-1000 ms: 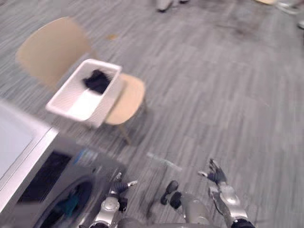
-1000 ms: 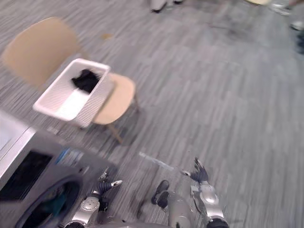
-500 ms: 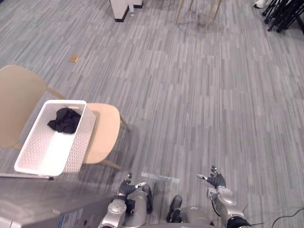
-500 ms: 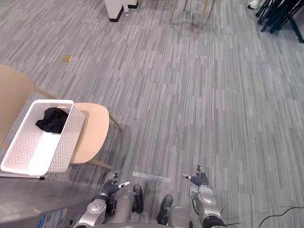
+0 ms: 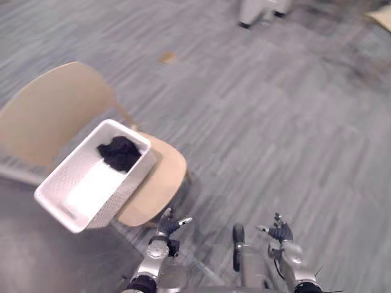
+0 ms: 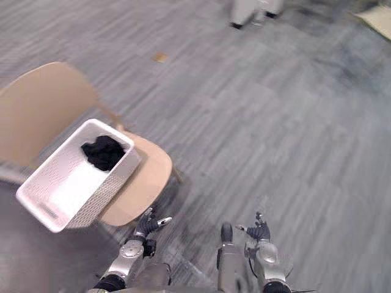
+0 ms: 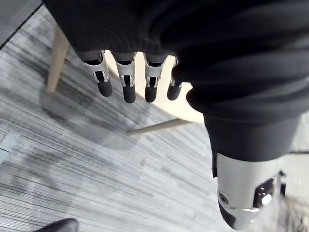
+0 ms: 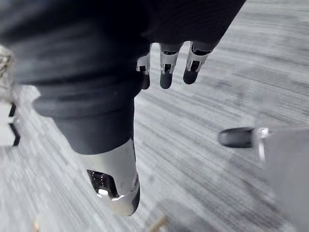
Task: Pick up the laundry basket with both hands and put the clothes into the washing machine.
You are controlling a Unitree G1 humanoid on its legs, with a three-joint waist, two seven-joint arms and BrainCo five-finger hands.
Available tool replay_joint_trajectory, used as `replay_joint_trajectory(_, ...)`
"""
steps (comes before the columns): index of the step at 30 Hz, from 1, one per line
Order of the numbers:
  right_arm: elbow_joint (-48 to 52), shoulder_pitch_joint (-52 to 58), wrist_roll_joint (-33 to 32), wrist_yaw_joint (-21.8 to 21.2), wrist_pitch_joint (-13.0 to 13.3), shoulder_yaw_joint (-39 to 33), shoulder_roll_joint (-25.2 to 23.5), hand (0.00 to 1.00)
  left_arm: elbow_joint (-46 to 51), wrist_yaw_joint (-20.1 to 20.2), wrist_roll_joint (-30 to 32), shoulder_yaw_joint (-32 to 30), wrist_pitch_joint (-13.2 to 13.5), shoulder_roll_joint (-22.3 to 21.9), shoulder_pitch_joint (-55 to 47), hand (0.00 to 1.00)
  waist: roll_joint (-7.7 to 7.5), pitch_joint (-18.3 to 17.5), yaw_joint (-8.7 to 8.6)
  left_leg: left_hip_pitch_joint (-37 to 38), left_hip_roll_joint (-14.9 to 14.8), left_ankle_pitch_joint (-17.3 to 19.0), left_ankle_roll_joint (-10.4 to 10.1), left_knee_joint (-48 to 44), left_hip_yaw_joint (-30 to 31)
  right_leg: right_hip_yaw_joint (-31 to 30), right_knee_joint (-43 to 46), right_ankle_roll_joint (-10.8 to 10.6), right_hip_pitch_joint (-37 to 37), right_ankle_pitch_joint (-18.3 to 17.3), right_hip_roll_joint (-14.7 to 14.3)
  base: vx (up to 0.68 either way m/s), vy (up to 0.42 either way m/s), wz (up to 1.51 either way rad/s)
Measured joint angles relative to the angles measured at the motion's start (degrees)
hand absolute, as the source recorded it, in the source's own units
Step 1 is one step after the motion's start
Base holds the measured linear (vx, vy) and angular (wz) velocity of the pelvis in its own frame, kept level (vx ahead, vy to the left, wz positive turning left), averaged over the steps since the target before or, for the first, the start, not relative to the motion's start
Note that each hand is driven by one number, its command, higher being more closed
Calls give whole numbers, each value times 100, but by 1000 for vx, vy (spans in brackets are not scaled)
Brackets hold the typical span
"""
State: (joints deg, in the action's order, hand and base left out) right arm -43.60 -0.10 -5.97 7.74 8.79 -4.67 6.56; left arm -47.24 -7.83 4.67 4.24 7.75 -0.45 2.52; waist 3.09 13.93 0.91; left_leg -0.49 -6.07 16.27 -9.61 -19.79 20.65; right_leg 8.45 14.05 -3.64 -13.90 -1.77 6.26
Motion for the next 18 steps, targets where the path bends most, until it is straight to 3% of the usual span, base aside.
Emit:
replay_joint_trajectory(3,318,-13,64,55,141,-3,0,0,6,0,-2,77,-1,-24,-58,0,-53,-62,35,-340,-98,-535,-148,-111,-322,885,-123,103,515,-119,208,212,-216,170)
replay_joint_trajectory(5,348,-32,86,125,194,-4,19,0,75,-4,-2,287,3,-12,-139,0,-135,-165,43,-607,-207,-664,-125,27,-1356,1413,-432,104,805,-120,364,135,-50,155)
replay_joint_trajectory(6,349,-70,85,148,198,-5,29,0,88,-3,-1,396,2,-10,-156,0,-51,-250,41,-740,-326,-700,-38,101,-2075,1705,-553,99,892,-123,409,53,18,112)
replay_joint_trajectory(8,350,-82,82,218,199,-16,31,0,225,1,1,489,2,18,-146,0,-29,-293,18,-920,-499,-714,371,236,-3708,2374,-743,34,1111,-95,505,62,100,167)
replay_joint_trajectory(9,350,-74,83,220,198,-11,-8,0,244,4,2,506,2,79,-154,0,-78,-306,56,-936,-492,-732,464,336,-3969,2564,-804,11,1183,-81,532,61,175,160)
replay_joint_trajectory(10,351,-77,90,214,196,19,-154,0,244,4,2,511,-2,192,-235,0,-206,-372,208,-934,-389,-746,498,448,-3908,2755,-888,-45,1290,-44,554,43,110,86)
replay_joint_trajectory(11,359,-77,103,217,198,24,-224,0,243,3,2,503,-6,282,-313,0,-270,-409,254,-925,-315,-761,521,458,-3811,2809,-919,-58,1371,-36,585,77,127,65)
replay_joint_trajectory(14,364,-82,271,218,198,28,-200,0,242,0,1,458,-7,408,-529,0,-311,-434,308,-816,-144,-743,608,443,-3707,2947,-419,-169,1439,-113,884,78,165,44)
replay_joint_trajectory(15,369,-112,447,219,187,58,-118,0,233,8,0,457,-7,420,-652,0,-312,-434,310,-716,-23,-655,739,442,-3653,2914,316,-301,1318,-219,1190,66,255,42)
replay_joint_trajectory(16,372,-115,524,219,176,74,-73,0,205,10,0,458,-8,410,-721,0,-326,-428,307,-646,41,-615,804,474,-3631,2823,896,-294,1149,-244,1418,52,229,54)
replay_joint_trajectory(17,448,-102,657,223,138,125,-41,0,202,24,2,477,-8,414,-784,0,-412,-392,273,-488,173,-542,919,523,-3539,2483,2017,-127,792,-132,1866,45,185,69)
replay_joint_trajectory(18,481,-80,739,223,133,146,-43,0,211,23,4,472,-9,445,-803,0,-504,-381,202,-392,288,-478,1015,522,-3323,1987,2813,162,436,88,2075,69,157,79)
